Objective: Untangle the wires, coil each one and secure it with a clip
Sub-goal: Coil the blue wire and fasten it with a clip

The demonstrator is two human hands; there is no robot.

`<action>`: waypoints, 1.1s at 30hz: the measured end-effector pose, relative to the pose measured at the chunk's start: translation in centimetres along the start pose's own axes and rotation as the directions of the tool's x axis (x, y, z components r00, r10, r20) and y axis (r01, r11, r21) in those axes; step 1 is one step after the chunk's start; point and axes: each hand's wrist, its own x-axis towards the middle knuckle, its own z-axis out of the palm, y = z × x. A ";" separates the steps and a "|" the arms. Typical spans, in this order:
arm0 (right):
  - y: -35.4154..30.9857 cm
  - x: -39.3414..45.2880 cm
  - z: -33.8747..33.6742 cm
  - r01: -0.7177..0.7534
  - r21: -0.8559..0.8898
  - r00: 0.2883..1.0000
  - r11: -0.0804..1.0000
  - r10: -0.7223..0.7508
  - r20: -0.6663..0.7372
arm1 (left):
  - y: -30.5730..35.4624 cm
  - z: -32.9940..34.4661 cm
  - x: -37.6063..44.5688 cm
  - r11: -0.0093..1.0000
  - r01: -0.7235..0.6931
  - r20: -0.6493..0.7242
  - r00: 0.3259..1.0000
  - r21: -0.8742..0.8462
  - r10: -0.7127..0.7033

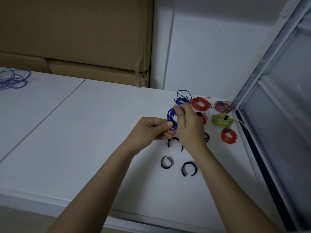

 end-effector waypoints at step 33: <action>2.6 0.9 -2.2 -0.164 -0.055 0.948 0.985 0.173 0.268 | -2.6 -0.3 5.7 0.786 -0.069 -0.057 0.990 0.614 0.131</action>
